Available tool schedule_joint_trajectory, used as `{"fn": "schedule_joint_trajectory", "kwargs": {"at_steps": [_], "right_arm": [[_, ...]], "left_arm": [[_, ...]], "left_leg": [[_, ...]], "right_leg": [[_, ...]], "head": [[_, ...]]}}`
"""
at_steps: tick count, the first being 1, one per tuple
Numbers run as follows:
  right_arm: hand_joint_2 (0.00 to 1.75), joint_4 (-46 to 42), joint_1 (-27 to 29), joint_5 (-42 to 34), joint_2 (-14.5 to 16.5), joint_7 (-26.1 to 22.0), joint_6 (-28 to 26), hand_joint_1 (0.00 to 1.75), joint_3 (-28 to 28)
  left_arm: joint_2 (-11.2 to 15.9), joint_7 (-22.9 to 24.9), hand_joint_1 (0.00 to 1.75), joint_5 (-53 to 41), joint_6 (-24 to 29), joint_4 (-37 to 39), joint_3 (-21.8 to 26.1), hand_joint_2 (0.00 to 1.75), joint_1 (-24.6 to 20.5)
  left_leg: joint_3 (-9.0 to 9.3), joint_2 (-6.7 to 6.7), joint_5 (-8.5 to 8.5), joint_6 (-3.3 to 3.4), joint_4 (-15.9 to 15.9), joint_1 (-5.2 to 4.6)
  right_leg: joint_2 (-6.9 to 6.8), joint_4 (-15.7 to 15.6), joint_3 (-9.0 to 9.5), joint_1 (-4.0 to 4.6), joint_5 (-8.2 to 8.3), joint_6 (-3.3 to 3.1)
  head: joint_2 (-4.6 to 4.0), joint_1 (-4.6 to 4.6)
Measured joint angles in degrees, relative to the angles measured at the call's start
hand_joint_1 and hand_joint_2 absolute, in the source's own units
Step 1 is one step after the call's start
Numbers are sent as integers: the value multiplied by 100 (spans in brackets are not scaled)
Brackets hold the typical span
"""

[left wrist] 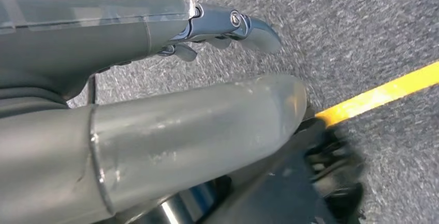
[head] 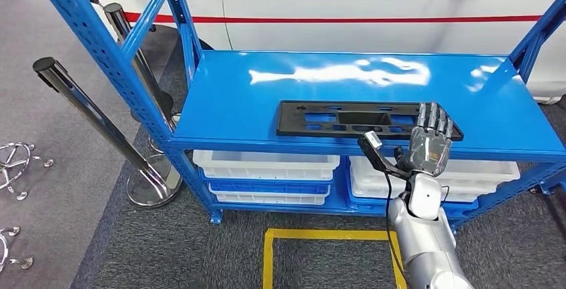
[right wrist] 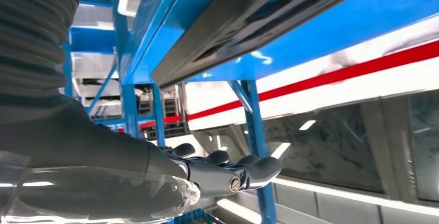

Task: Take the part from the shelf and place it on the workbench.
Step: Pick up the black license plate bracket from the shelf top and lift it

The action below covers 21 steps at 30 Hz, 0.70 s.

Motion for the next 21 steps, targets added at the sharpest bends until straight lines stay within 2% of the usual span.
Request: {"fn": "schedule_joint_trajectory", "kwargs": {"at_steps": [1,2,3,5,7,9,11,13,15,16,17,18,19,20,21], "right_arm": [[175,8,10,1,0,45,1,0,21],[175,18,18,1,0,85,1,0,45],[175,30,23,1,0,130,2,0,73],[175,45,26,1,0,214,1,0,135],[175,56,24,1,-4,297,1,0,206],[175,69,32,1,-14,372,1,0,274],[175,77,41,1,-26,429,0,0,341],[175,80,37,2,-56,456,-1,0,404],[175,88,47,3,-93,459,1,0,433],[175,98,61,3,-105,459,1,0,438],[175,110,77,3,-113,459,2,0,444],[175,122,88,3,-117,460,2,0,453],[175,130,93,3,-123,469,2,0,466],[175,135,94,3,-132,482,2,0,488],[175,139,90,3,-143,500,2,0,519]], "left_arm": [[-1,14,0,10,4,1,5,0,5],[-1,33,0,18,10,1,9,0,9],[0,51,0,25,16,1,14,0,8],[1,67,0,32,25,1,26,0,-1],[1,58,0,34,29,1,41,0,-17],[1,31,0,33,32,1,51,0,-24],[-6,-16,0,26,32,0,54,0,-25],[-15,-73,0,-6,31,-1,54,0,-40],[-22,-121,0,-48,29,-1,54,0,-53],[-25,-137,0,-61,28,-1,54,0,-52],[-27,-145,0,-71,25,0,54,0,-46],[-28,-149,0,-76,22,1,54,0,-40],[-32,-154,0,-78,20,1,54,0,-36],[-36,-160,0,-80,19,0,54,0,-35],[-40,-169,0,-81,20,-1,55,0,-39]], "left_leg": [[-157,0,-100,-3,316,3],[-231,0,-92,3,449,3],[-196,0,26,20,354,1],[118,0,421,84,-345,-13],[420,1,636,151,-979,-49],[497,-1,640,183,-1142,-84],[526,0,678,222,-1213,-66],[572,6,710,285,-1300,-35],[589,6,687,326,-1321,-35],[598,3,664,332,-1321,-36],[616,2,643,327,-1319,-35],[643,1,615,314,-1313,-31],[680,1,581,295,-1301,-23],[721,1,535,267,-1284,-15],[745,2,485,230,-1257,-18]], "right_leg": [[0,2,1,13,-5,-9],[2,5,3,25,-8,-14],[6,8,7,35,-12,-17],[14,13,23,48,-22,-17],[17,20,20,63,-30,9],[16,13,8,60,-25,60],[15,20,10,52,-39,122],[15,307,-120,49,-221,177],[14,975,-465,31,-519,216],[14,1308,-652,20,-611,234],[12,1492,-772,5,-609,252],[10,1484,-798,-14,-506,269],[7,1251,-702,-33,-313,283],[2,871,-530,-53,-94,295],[0,505,-342,-54,35,302]], "head": [[0,1],[0,1],[0,1],[0,1],[0,0],[0,1],[0,2],[0,3],[0,3],[0,3],[0,3],[0,2],[0,3],[0,4],[0,4]]}}
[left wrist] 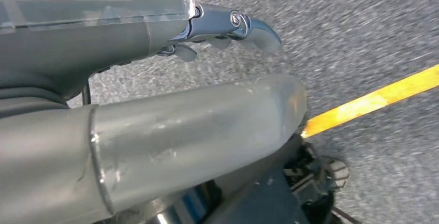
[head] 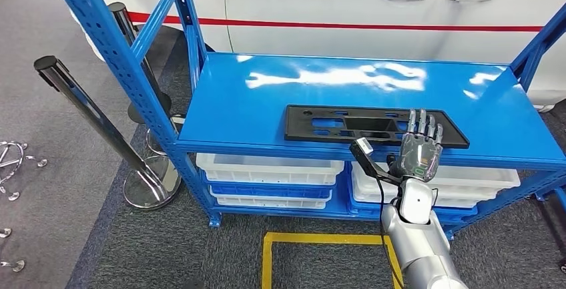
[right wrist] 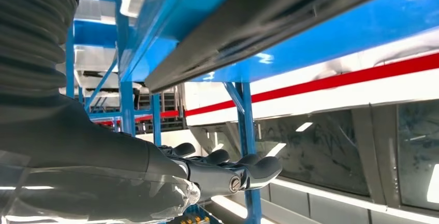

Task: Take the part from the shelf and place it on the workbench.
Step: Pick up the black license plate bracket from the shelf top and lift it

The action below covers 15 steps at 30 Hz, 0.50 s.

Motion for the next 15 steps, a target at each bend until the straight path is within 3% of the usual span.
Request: {"fn": "schedule_joint_trajectory", "kwargs": {"at_steps": [2,6,8,10,11,12,13,15], "right_arm": [[175,11,-5,0,-20,44,0,0,82],[175,13,3,1,-44,114,-9,0,240],[175,6,-8,1,-57,140,-20,0,317],[175,18,-9,0,-67,169,-21,0,369],[175,26,-2,0,-67,181,-21,0,389],[175,31,4,0,-67,189,-21,2,410],[175,34,7,0,-67,197,-21,14,428],[175,44,10,0,-70,205,-22,40,449]], "left_arm": [[-4,-15,0,-4,6,-1,1,0,-13],[-4,-39,0,-22,19,-1,1,0,-31],[-4,-48,0,-25,37,-3,3,0,-38],[-4,-42,0,-19,62,-3,10,0,-24],[-4,-32,0,-11,78,-3,16,0,-10],[-4,-15,0,-3,97,-3,24,0,1],[-4,8,0,9,122,-3,34,0,7],[2,44,0,31,176,-1,60,0,8]], "left_leg": [[26,0,-94,-78,31,-11],[95,15,-218,-198,100,1],[-174,20,-354,-230,640,15],[-740,20,-520,-240,1437,16],[-984,20,-502,-234,1673,15],[-1141,18,-364,-215,1707,11],[-1190,16,-96,-181,1518,0],[-1066,7,536,-66,824,-47]], "right_leg": [[0,-415,227,11,30,-53],[28,-479,377,37,-135,-236],[25,-509,541,39,-223,-303],[17,-514,694,64,-330,-342],[25,-513,766,79,-384,-348],[44,-513,846,93,-451,-351],[64,-513,937,108,-525,-350],[89,-519,1100,125,-684,-340]], "head": [[0,-1],[0,-2],[0,-4],[0,-5],[0,-5],[0,-5],[0,-6],[0,0]]}}
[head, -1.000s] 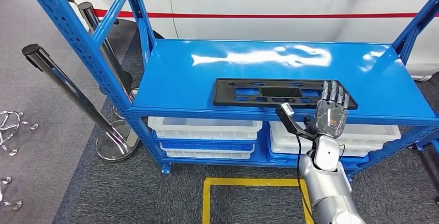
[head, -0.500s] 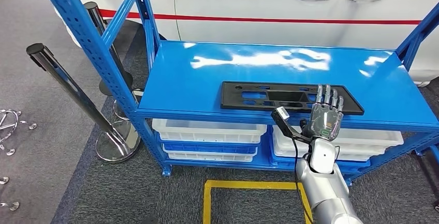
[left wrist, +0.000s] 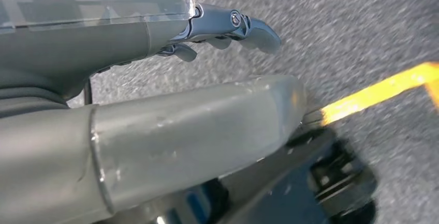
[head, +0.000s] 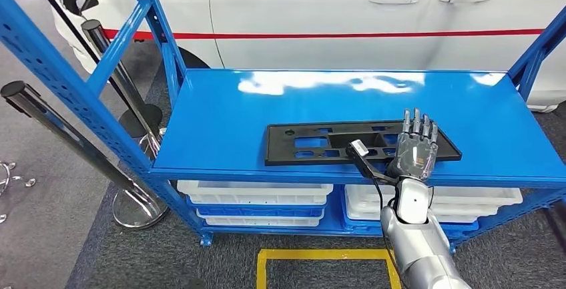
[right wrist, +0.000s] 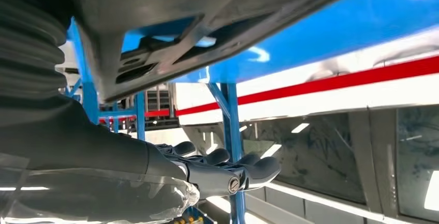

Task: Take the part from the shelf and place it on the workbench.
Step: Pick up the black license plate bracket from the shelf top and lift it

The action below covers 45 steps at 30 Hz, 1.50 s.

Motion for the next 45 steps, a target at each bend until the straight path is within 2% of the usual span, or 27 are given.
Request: {"fn": "schedule_joint_trajectory", "kwargs": {"at_steps": [1,2,4,6,7,8,10,11,12,13,15,16,17,20,22,25,27,28,29,31,32,36,38,41,42,43,45], "right_arm": [[175,13,-5,0,-2,-3,1,51,5],[175,26,-4,-1,-4,-14,1,51,9],[175,44,0,-3,-6,-48,-2,113,10],[175,39,2,-4,-14,-73,-7,175,9],[175,38,-9,-4,-20,-81,-8,175,9],[175,39,-19,-4,-26,-97,-8,175,8],[175,52,-18,-4,-34,-130,-6,175,7],[175,61,-2,-4,-36,-143,-5,175,6],[175,69,16,-4,-37,-151,-5,175,5],[175,74,28,-4,-37,-167,-5,175,5],[175,72,31,-4,-36,-226,-4,175,-6],[175,65,29,-4,-34,-268,-4,175,-14],[175,55,30,-4,-33,-305,-3,175,-24],[175,23,40,-5,-27,-374,-2,175,-44],[175,-3,39,-7,-15,-428,-3,175,-68],[175,-59,40,-9,1,-534,-3,175,-125],[175,-74,51,-10,8,-565,-3,175,-155],[175,-77,57,-10,13,-567,-3,175,-166],[175,-85,61,-11,18,-569,-3,175,-173],[175,-112,59,-11,26,-577,-3,175,-179],[175,-128,59,-12,29,-590,-3,175,-186],[175,-237,92,-74,55,-899,-3,175,-282],[175,-389,98,-186,91,-1275,-3,175,-387],[175,-855,119,-485,308,-2277,-4,175,-765],[175,-1050,122,-635,440,-2754,-4,175,-966],[175,-1251,112,-826,589,-3291,-3,175,-1182],[175,-1638,38,-1237,908,-4336,-3,175,-1613]], "left_arm": [[5,8,0,5,25,3,15,0,-1],[11,8,0,5,42,5,27,0,-9],[16,4,0,-4,56,9,39,0,-25],[14,-2,0,-11,60,8,45,0,-35],[13,-5,0,-12,65,8,48,0,-42],[11,-9,0,-15,71,7,51,0,-55],[9,-14,0,-21,83,7,56,0,-77],[7,-16,0,-24,86,7,58,0,-78],[5,-17,0,-25,88,7,60,0,-71],[2,-23,0,-27,97,7,61,0,-61],[-3,-49,0,-42,136,7,62,0,-53],[-3,-71,0,-55,165,7,64,0,-65],[-1,-90,0,-66,189,7,67,0,-77],[4,-112,0,-83,230,7,74,0,-76],[4,-117,0,-89,263,7,79,0,-68],[3,-140,0,-104,332,7,82,0,-68],[3,-151,0,-111,354,7,84,0,-53],[3,-155,0,-112,357,7,86,0,-47],[3,-157,0,-113,360,7,89,0,-46],[4,-161,0,-113,363,7,103,0,-53],[5,-163,0,-113,364,7,110,0,-59],[4,-172,0,-143,442,7,129,0,-37],[-2,-173,0,-188,540,7,139,0,-24],[-12,-208,0,-227,694,7,158,0,-1],[-15,-230,0,-239,749,7,166,0,19],[-19,-252,0,-253,805,7,173,0,40],[-26,-341,0,-293,914,7,187,0,71]], "left_leg": [[71,-5,197,60,-277,-40],[119,-8,268,112,-439,-77],[157,-11,215,179,-550,-138],[304,-3,158,223,-734,-103],[395,1,140,242,-833,-74],[478,5,114,254,-908,-45],[560,-3,56,259,-934,-37],[596,-7,13,243,-925,-30],[634,-12,-31,220,-909,-21],[677,-15,-86,190,-876,-6],[739,-23,-215,109,-767,33],[744,-32,-280,61,-688,39],[735,-42,-321,18,-635,39],[716,-57,-353,-58,-590,29],[650,-30,-479,-97,-371,38],[243,-7,-970,-131,597,53],[20,-7,-1098,-104,1032,50],[38,-8,-1001,-75,964,42],[156,-8,-811,-35,692,28],[498,-9,-445,54,-77,-23],[630,-10,-362,85,-369,-50],[754,-9,-338,132,-665,-78],[814,1,-280,157,-784,-45],[829,8,-261,182,-817,-35],[826,8,-268,183,-806,-33],[824,7,-279,177,-790,-28],[825,0,-318,148,-741,-14]], "right_leg": [[14,-2,41,3,-63,20],[22,-8,49,-17,-105,51],[35,-68,56,-57,-135,120],[14,-123,123,-71,-190,162],[2,-20,93,-66,-250,179],[-11,241,-50,-65,-342,198],[-23,993,-576,-87,-508,244],[-26,1291,-848,-106,-510,272],[-31,1406,-1026,-126,-418,298],[-40,1304,-1102,-148,-200,328],[-59,690,-985,-181,329,383],[-56,402,-901,-182,504,383],[-50,250,-855,-175,567,356],[-36,219,-852,-143,547,214],[-43,205,-832,-148,550,146],[-64,200,-807,-123,536,88],[-67,201,-801,-87,529,72],[-66,201,-793,-72,524,65],[-65,201,-778,-61,519,60],[-63,195,-757,-49,509,58],[-61,191,-758,-47,511,67],[-58,143,-769,-60,539,166],[-63,325,-851,-56,408,217],[-67,1242,-1313,-61,-24,258],[-69,1464,-1435,-65,-69,265],[-72,1495,-1464,-68,-3,269],[-80,1002,-1242,-81,356,271]], "head": [[0,1],[0,4],[0,2],[1,2],[1,5],[1,9],[0,14],[0,15],[0,14],[0,15],[0,15],[0,17],[0,21],[0,27],[0,27],[0,24],[0,24],[0,25],[0,24],[0,26],[0,26],[0,26],[0,27],[0,29],[0,29],[0,29],[0,29]]}}
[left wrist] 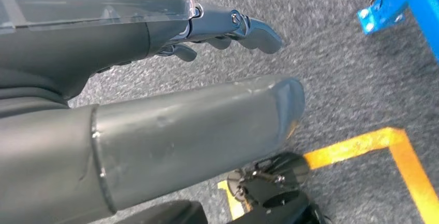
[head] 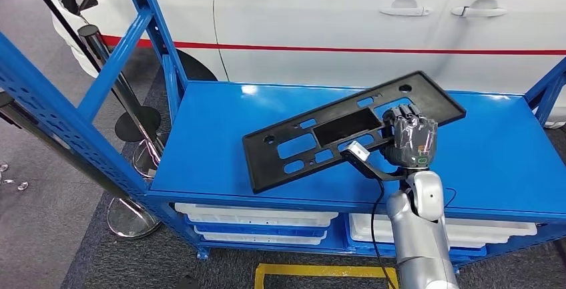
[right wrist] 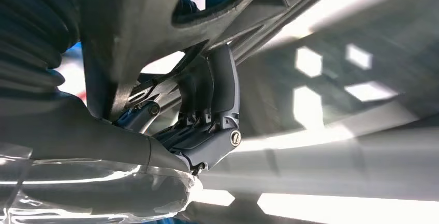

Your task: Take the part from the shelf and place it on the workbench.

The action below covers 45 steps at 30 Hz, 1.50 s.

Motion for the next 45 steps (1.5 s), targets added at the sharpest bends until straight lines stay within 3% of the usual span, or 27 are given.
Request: {"fn": "schedule_joint_trajectory", "kwargs": {"at_steps": [1,3,5,8,11,12,13,14,17,18,20,23,26,27,28,29,31,33,34,38,39,42,43,44,45], "right_arm": [[175,-186,-54,-174,144,-377,1,175,-185],[175,-506,-128,-407,380,-705,2,175,-424],[175,-787,-123,-583,536,-794,3,175,-501],[175,-1150,-69,-817,710,-837,6,175,-471],[175,-1445,46,-945,829,-841,12,175,-303],[175,-1520,88,-963,851,-842,14,175,-248],[175,-1582,123,-973,869,-843,15,175,-209],[175,-1635,147,-978,885,-844,16,175,-181],[175,-1760,167,-979,919,-827,18,175,-102],[175,-1789,171,-966,924,-799,19,175,-69],[175,-1823,193,-909,926,-708,22,175,17],[175,-1864,214,-807,923,-564,25,175,167],[175,-1892,225,-714,910,-434,28,175,300],[175,-1894,244,-686,903,-408,28,175,328],[175,-1893,263,-659,896,-389,28,175,355],[175,-1893,274,-633,891,-372,28,175,384],[175,-1895,279,-569,883,-319,28,175,454],[175,-1897,284,-486,876,-241,30,175,534],[175,-1898,294,-448,874,-203,31,175,572],[175,-1911,336,-333,871,-69,29,175,763],[175,-1917,340,-324,874,-49,28,175,826],[175,-1927,376,-299,883,-4,28,175,995],[175,-1928,401,-288,885,16,28,175,1037],[175,-1935,433,-288,885,39,28,175,1085],[175,-1948,470,-304,885,61,28,175,1142]], "left_arm": [[-2,-57,0,-18,36,0,6,0,6],[-2,-159,0,-40,33,0,16,87,6],[-2,-196,0,-20,-90,0,33,175,20],[3,-233,0,27,-369,0,93,175,54],[2,-269,0,28,-543,0,137,175,61],[1,-277,0,27,-574,0,142,175,69],[-1,-280,0,26,-591,0,148,175,76],[-2,-281,0,27,-605,0,154,175,82],[-1,-299,0,84,-668,0,191,175,81],[-2,-316,0,111,-705,0,212,175,80],[-11,-373,0,132,-774,0,257,175,96],[-49,-442,0,29,-755,0,275,175,135],[-93,-454,0,-111,-670,0,263,175,146],[-108,-453,0,-138,-659,1,258,175,151],[-121,-452,0,-157,-652,1,256,175,160],[-134,-448,0,-172,-644,2,254,175,171],[-158,-418,0,-168,-631,2,253,175,185],[-170,-360,0,-116,-617,2,260,175,177],[-173,-327,0,-82,-608,2,265,175,174],[-174,-242,0,49,-512,2,330,175,173],[-174,-236,0,68,-483,2,356,175,170],[-176,-231,0,112,-436,2,418,175,170],[-180,-227,0,122,-433,2,435,175,173],[-189,-215,0,123,-429,2,449,175,175],[-201,-197,0,117,-422,2,459,175,176]], "left_leg": [[-7,-6,-26,-27,34,-3],[-37,-25,-67,-84,103,-12],[-57,-36,-76,-132,123,-18],[-143,-22,-244,-214,335,-3],[-588,-12,-724,-279,1304,25],[-722,-12,-795,-280,1565,31],[-767,-13,-759,-268,1634,31],[-712,-13,-623,-243,1495,28],[-219,-13,-130,-112,447,-28],[-109,-13,-72,-73,220,-56],[-47,-13,-66,-27,80,-97],[48,-1,25,20,-98,-57],[91,14,64,61,-173,-37],[87,12,59,64,-165,-36],[84,11,52,60,-153,-33],[81,9,39,49,-133,-27],[70,6,-11,3,-57,-9],[31,1,-78,-63,52,-14],[12,-2,-98,-92,85,-20],[-50,-3,-204,-205,219,-1],[-131,-2,-325,-236,407,10],[-592,0,-777,-307,1383,51],[-698,0,-811,-316,1583,60],[-707,0,-732,-316,1573,67],[-609,0,-558,-308,1343,73]], "right_leg": [[-1,-330,161,-2,141,-3],[3,-743,353,10,248,-55],[9,-800,364,31,229,-135],[16,-828,375,15,250,-236],[16,-832,380,32,245,-287],[16,-831,381,44,242,-293],[16,-831,382,56,239,-297],[17,-831,387,66,237,-299],[20,-838,407,80,231,-293],[20,-843,406,74,235,-276],[21,-865,402,58,251,-221],[19,-779,376,58,173,-131],[14,47,-10,44,-276,-58],[13,343,-159,31,-378,-33],[10,481,-233,14,-379,-10],[6,423,-209,-5,-278,12],[-3,-206,105,-39,67,41],[4,-729,368,-35,231,3],[12,-812,403,-23,224,-36],[23,-850,404,-13,245,-196],[17,-863,410,-23,252,-223],[2,-867,410,-14,247,-260],[0,-866,411,-10,245,-262],[0,-866,412,-9,242,-263],[2,-865,417,-9,240,-262]], "head": [[0,1],[0,-3],[0,-5],[0,-6],[0,-7],[0,-7],[0,-7],[0,-7],[0,-5],[0,-6],[0,-6],[0,-4],[0,-3],[0,-3],[0,-3],[0,-3],[0,-3],[0,-4],[0,-5],[0,-8],[0,-10],[0,-13],[0,-13],[0,-13],[0,-13]]}}
